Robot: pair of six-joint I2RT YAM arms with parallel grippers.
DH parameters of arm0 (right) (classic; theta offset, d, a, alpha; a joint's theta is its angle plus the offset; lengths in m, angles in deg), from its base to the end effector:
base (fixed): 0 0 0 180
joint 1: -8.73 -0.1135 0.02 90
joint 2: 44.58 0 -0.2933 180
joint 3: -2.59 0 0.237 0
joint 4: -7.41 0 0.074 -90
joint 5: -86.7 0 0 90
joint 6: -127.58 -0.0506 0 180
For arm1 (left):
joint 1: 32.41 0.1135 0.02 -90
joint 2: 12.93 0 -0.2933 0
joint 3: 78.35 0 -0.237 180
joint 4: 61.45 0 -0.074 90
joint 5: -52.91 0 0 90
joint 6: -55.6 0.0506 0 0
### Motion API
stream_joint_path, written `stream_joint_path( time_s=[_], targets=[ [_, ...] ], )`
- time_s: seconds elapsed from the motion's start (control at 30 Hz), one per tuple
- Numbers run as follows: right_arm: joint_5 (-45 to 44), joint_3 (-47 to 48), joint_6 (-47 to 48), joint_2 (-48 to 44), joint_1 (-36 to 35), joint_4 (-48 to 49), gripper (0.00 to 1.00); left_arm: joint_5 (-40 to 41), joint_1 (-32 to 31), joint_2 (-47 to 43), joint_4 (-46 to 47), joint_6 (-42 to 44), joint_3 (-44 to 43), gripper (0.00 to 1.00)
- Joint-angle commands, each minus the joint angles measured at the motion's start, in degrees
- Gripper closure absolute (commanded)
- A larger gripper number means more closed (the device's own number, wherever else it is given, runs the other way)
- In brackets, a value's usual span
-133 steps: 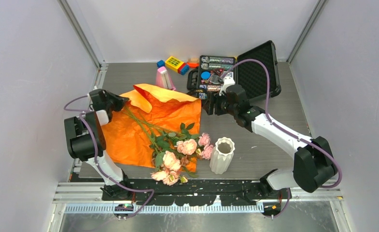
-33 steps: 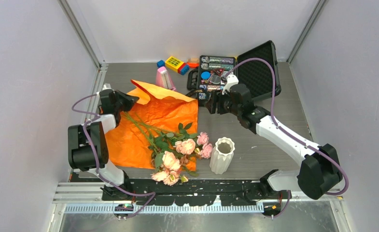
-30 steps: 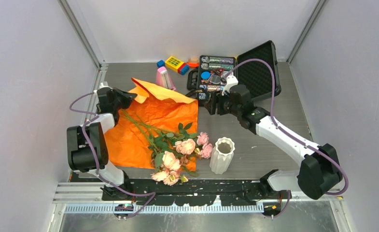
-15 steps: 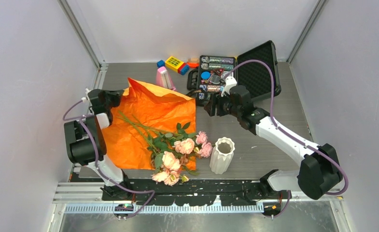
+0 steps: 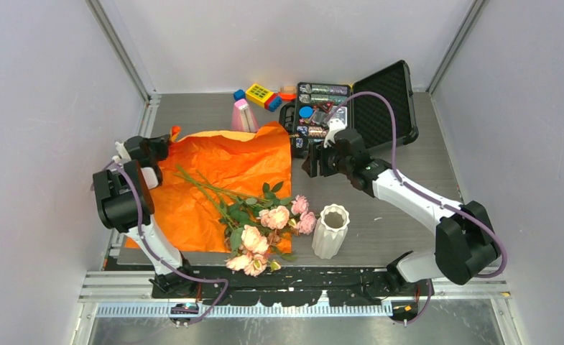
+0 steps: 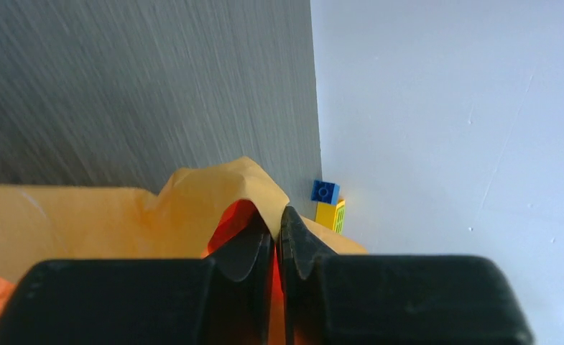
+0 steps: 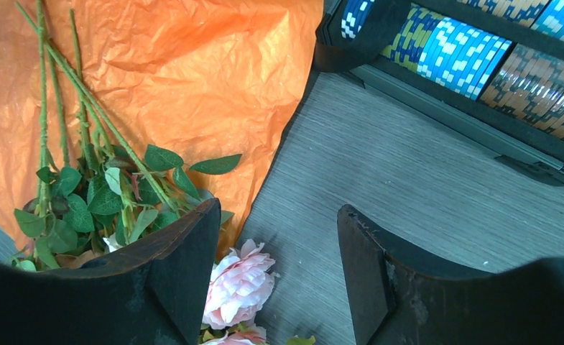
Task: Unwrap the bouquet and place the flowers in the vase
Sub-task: Unfold the wrapping paper at the center of the board.
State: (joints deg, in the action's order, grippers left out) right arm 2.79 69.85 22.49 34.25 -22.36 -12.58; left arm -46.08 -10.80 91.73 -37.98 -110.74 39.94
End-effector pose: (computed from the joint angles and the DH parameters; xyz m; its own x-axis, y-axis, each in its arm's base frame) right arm 0.2552 0.1602 0.2886 -0.5866 -0.0514 -0.8083 -0.4538 0.8475 0.2754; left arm 0.3605 0.1343 0.1944 0.1472 -0.9740 -0.1720 -0.3548 0.1103 -0.9284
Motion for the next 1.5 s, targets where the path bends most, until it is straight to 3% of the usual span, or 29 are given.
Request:
stream_joint_path(
  time_s=[0.0,0.13,0.4,0.6,0.83,1.47],
  targets=[
    [-0.19,2.69,0.51,1.74,-0.54,1.01,0.34,1.63,0.54,2.91,3.51,-0.59,-4.69,0.88],
    [-0.17,3.81,0.4,3.46,-0.7,0.56,0.35,1.33,0.54,5.78,4.0,-0.92,-7.33,0.81],
    [0.82,6.88,0.71,6.71,-0.87,0.55,0.35,1.41,0.45,9.07,4.06,-0.34,-11.71,0.57],
    [4.96,8.61,2.14,8.13,-1.15,1.62,0.34,0.23,0.27,11.12,4.25,1.47,-14.83,0.49],
    [6.1,10.76,5.5,8.14,-4.32,1.61,0.3,-1.77,0.2,13.04,3.12,4.22,-17.55,0.45],
    [7.4,28.67,10.08,26.02,-7.28,2.0,0.3,-5.4,-0.86,13.13,-8.32,12.83,-23.81,0.44]
  ],
)
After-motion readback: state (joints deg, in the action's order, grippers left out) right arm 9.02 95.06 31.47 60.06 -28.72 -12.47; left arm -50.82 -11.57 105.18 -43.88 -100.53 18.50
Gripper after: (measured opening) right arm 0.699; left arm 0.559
